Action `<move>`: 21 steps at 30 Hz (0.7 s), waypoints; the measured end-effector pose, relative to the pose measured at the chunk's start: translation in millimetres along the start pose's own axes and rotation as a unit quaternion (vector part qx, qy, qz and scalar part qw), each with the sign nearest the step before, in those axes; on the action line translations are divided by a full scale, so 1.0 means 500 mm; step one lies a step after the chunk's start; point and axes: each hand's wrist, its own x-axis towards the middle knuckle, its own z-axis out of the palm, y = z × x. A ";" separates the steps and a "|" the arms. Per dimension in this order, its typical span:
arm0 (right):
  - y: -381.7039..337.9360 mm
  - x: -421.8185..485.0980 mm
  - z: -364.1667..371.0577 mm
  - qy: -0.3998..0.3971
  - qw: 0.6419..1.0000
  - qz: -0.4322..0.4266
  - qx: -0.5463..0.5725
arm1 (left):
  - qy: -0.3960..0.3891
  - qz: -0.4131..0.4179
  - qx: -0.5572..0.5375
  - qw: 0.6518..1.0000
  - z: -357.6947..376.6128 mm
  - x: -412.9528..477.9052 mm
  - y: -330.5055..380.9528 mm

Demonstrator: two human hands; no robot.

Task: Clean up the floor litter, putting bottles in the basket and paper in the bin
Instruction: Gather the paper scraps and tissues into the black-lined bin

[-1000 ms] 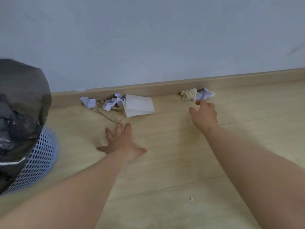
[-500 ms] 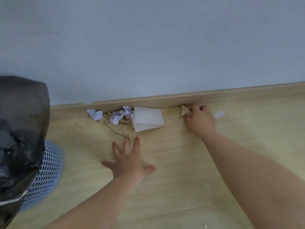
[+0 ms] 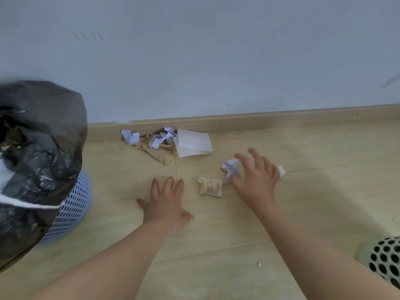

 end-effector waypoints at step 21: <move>-0.080 -0.090 0.065 -0.102 0.982 0.059 0.149 | -0.003 0.039 0.017 0.999 0.007 -0.022 -0.017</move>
